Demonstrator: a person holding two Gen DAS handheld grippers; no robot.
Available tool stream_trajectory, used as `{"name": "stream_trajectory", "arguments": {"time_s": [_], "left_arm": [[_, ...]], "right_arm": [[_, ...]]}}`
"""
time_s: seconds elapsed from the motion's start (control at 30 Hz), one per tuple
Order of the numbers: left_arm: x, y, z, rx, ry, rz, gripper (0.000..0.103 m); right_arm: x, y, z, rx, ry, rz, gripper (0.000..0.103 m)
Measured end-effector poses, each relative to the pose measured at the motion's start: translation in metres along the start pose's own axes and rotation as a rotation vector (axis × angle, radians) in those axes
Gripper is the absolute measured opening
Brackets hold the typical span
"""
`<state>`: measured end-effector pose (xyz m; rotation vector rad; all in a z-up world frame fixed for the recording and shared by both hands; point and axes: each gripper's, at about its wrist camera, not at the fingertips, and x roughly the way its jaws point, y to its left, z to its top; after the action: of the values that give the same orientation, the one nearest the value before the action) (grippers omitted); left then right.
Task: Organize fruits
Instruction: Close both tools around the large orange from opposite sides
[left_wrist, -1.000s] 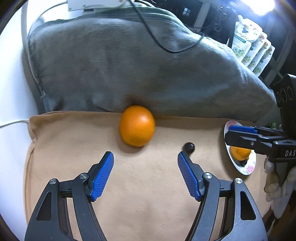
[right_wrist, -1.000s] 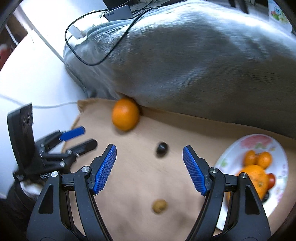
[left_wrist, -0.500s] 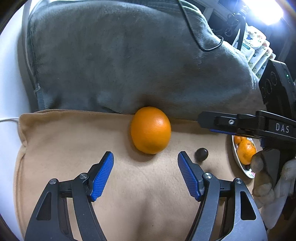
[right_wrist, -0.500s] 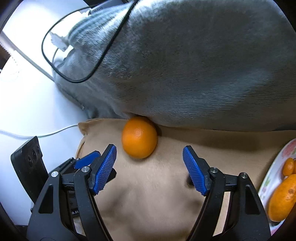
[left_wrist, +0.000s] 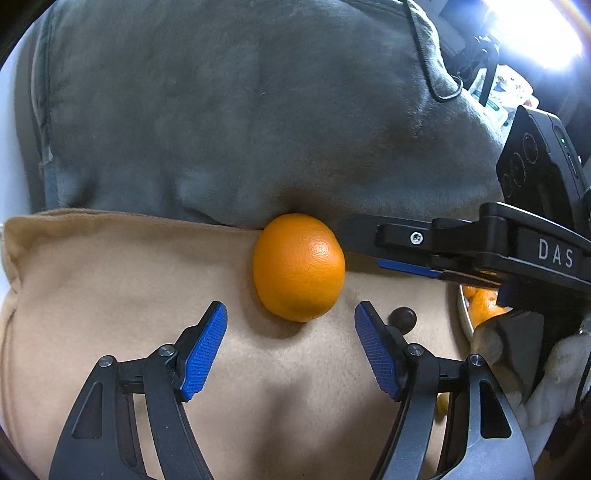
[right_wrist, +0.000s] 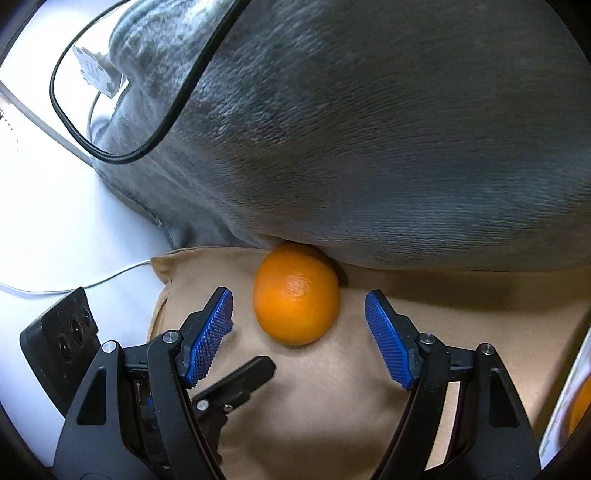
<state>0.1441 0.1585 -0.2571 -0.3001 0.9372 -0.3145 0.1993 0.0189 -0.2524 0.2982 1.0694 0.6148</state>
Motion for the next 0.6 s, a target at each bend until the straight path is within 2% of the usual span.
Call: {"name": "stream_trajectory", "arguments": {"time_s": [0.23, 0.6], "left_arm": [[0.004, 0.009, -0.005, -0.031, 0.001, -0.041, 0.072], [0.023, -0.003, -0.006, 0.005, 0.04, -0.063, 0.069]], "right_arm": [[0.017, 0.003, 0.003, 0.013, 0.002, -0.013, 0.077], [0.03, 0.001, 0.005, 0.018, 0.024, -0.026, 0.077]]}}
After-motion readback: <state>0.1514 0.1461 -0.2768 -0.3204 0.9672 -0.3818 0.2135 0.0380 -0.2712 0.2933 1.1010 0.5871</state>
